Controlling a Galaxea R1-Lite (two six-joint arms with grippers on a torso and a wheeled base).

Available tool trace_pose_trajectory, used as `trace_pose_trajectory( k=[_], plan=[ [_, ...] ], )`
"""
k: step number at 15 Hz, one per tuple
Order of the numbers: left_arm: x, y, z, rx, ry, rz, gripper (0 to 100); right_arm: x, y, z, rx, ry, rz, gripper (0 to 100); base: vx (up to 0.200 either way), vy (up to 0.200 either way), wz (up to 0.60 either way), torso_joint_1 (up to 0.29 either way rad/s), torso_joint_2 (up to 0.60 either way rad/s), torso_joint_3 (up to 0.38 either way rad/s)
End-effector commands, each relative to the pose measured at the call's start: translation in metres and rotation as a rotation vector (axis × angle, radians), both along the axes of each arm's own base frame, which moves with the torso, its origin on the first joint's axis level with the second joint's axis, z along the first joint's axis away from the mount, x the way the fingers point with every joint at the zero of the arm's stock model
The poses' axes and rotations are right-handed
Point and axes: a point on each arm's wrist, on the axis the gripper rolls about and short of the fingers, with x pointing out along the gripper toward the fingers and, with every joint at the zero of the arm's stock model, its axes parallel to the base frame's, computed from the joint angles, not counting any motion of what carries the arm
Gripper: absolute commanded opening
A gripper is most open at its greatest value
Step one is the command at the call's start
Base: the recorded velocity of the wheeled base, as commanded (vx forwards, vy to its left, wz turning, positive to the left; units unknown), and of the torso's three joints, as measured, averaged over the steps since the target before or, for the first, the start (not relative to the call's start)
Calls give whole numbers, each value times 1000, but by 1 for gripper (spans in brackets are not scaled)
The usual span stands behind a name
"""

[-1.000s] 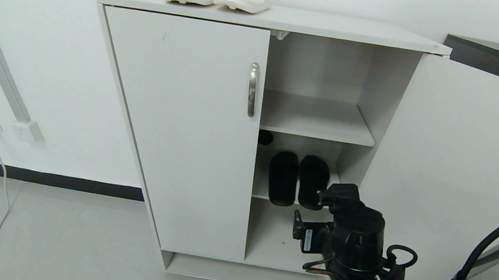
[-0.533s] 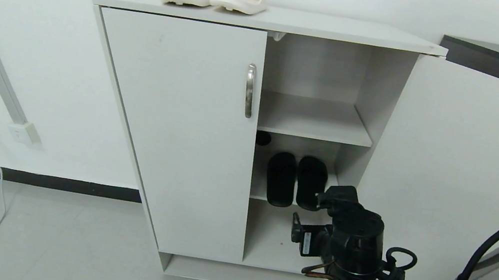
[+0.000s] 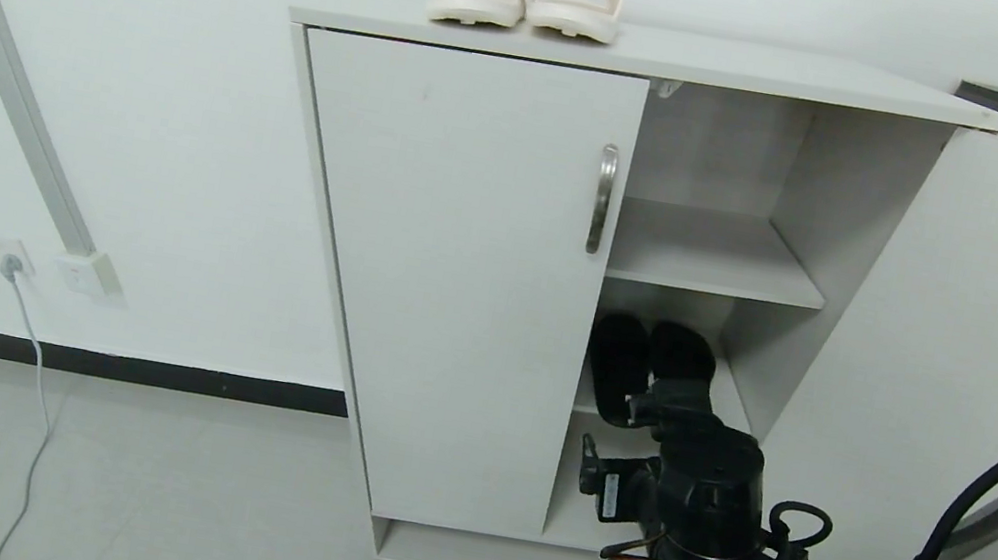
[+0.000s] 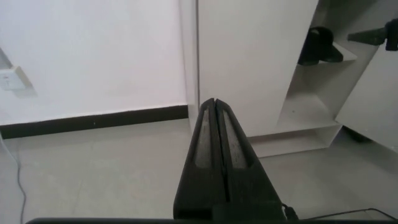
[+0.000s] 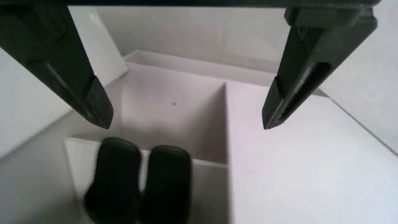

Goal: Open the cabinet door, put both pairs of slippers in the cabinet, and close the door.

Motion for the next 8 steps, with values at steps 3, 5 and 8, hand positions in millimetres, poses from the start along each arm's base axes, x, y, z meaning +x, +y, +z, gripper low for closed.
trace_pose_trajectory(
  k=[3, 5, 8],
  plan=[
    [0, 0, 0, 0, 0, 0, 0, -1, -2, 4, 23, -38, 2, 100, 0, 200, 0, -1, 1, 4],
    [0, 0, 0, 0, -1, 0, 0, -3, -5, 3, 5, -33, 11, 100, 0, 200, 0, 0, 5, 2],
    [0, 0, 0, 0, -1, 1, 0, -3, -5, 3, 1, -33, 11, 100, 0, 200, 0, -1, 7, 4]
  ],
)
